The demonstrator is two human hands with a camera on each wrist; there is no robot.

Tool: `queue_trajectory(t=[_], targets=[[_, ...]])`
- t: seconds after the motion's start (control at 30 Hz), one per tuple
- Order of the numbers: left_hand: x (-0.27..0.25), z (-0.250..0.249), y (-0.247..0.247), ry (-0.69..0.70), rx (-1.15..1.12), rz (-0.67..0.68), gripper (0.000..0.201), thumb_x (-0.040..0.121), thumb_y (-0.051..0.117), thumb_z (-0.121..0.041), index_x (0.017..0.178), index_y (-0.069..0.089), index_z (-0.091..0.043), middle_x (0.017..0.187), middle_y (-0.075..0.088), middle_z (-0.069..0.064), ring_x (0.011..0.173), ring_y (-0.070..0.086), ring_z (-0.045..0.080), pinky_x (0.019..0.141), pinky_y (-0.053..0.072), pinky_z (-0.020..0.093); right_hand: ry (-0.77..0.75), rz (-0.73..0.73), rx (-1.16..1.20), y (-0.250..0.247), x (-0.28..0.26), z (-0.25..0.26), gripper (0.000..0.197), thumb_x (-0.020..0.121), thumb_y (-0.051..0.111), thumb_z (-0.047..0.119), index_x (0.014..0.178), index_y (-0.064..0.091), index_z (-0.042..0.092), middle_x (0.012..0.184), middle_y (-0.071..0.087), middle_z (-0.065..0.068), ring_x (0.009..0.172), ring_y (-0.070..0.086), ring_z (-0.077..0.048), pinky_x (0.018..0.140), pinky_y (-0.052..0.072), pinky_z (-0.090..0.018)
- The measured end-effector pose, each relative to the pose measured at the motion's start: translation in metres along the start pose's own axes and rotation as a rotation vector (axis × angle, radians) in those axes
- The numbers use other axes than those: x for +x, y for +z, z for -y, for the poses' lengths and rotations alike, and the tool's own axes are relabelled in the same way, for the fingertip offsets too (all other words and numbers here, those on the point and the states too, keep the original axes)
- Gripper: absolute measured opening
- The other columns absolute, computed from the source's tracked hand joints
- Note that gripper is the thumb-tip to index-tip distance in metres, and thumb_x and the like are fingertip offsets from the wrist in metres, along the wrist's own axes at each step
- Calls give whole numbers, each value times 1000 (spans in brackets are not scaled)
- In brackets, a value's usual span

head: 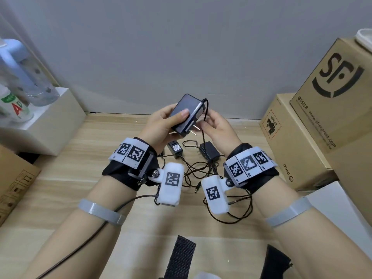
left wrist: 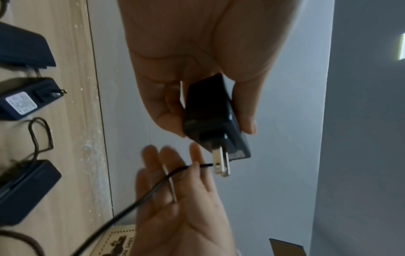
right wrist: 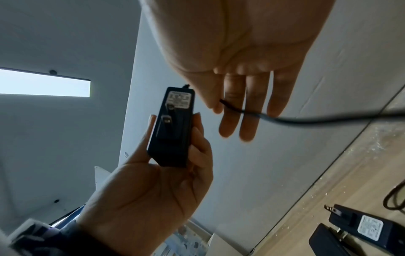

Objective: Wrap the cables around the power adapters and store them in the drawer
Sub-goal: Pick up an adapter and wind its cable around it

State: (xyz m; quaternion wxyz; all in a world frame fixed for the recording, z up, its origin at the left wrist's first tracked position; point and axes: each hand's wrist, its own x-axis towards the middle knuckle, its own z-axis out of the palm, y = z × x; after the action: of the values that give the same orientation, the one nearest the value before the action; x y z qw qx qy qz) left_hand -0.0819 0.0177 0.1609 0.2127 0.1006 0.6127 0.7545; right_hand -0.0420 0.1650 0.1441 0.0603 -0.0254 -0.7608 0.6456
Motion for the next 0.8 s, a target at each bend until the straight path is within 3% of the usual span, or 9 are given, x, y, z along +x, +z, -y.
queue_trajectory(t=[0.07, 0.13, 0.17, 0.2, 0.27, 0.37, 0.5, 0.63, 0.8], targets=[[-1, -2, 2, 40, -18, -4, 27, 89, 55, -21, 115, 54, -17, 84, 62, -2, 69, 61, 8, 64, 52, 24, 68, 75, -1, 2, -5, -2, 29, 98, 32, 4, 121, 48, 11, 63, 49, -2, 56, 58, -9, 65, 52, -24], [-2, -4, 3, 73, -44, -17, 23, 90, 54, -17, 113, 54, -22, 90, 63, -3, 75, 64, 11, 67, 56, 29, 148, 154, -30, 6, -10, -3, 25, 100, 29, 9, 104, 51, 21, 55, 35, -1, 35, 43, -4, 44, 45, -22], [-2, -4, 3, 85, -49, -21, 25, 90, 55, -14, 113, 53, -24, 95, 62, -3, 81, 64, 15, 69, 57, 33, 156, 165, -109, 7, -12, -4, 25, 100, 31, 12, 94, 52, 24, 55, 34, 0, 33, 38, -2, 40, 40, -21], [-3, -4, 2, 97, -40, -22, 28, 90, 55, -11, 114, 53, -24, 99, 60, -2, 86, 63, 18, 70, 58, 36, 136, 158, -213, 8, -13, -3, 26, 99, 33, 14, 87, 54, 24, 56, 36, 2, 35, 37, -1, 43, 37, -21], [-4, -4, 2, 120, 11, -32, 31, 89, 56, -7, 115, 52, -23, 103, 58, -1, 91, 61, 20, 68, 59, 38, 68, 150, -391, 8, -13, -3, 26, 97, 37, 13, 88, 61, 7, 58, 42, 4, 51, 43, -4, 59, 37, -26], [-4, -2, 1, 151, 61, -54, 35, 87, 58, -3, 117, 53, -21, 103, 57, 1, 87, 62, 20, 63, 59, 35, 80, 176, -446, 7, -14, 1, 27, 94, 42, 12, 91, 60, -8, 60, 46, 3, 62, 45, -13, 70, 37, -31], [-3, 1, 4, 233, 234, -97, 44, 77, 69, 0, 114, 57, -21, 96, 61, -3, 79, 62, 12, 61, 56, 27, 30, 212, -564, 10, -17, 7, 30, 93, 48, 21, 90, 66, -2, 67, 60, -10, 65, 51, -18, 67, 40, -34], [3, 7, 0, 272, 468, -106, 47, 63, 79, 4, 101, 60, -18, 92, 61, -5, 80, 59, 6, 74, 52, 18, -74, 189, -613, 13, -24, 18, 26, 89, 57, 26, 79, 69, 5, 53, 45, 8, 53, 40, -6, 60, 33, -29], [6, 13, -8, 165, 486, 5, 47, 61, 76, 14, 96, 59, -11, 86, 63, -2, 71, 62, 1, 63, 51, 11, -121, 50, -586, 1, -22, 32, 8, 70, 77, 29, 68, 73, 22, 57, 58, 14, 64, 55, -6, 67, 44, -27]])
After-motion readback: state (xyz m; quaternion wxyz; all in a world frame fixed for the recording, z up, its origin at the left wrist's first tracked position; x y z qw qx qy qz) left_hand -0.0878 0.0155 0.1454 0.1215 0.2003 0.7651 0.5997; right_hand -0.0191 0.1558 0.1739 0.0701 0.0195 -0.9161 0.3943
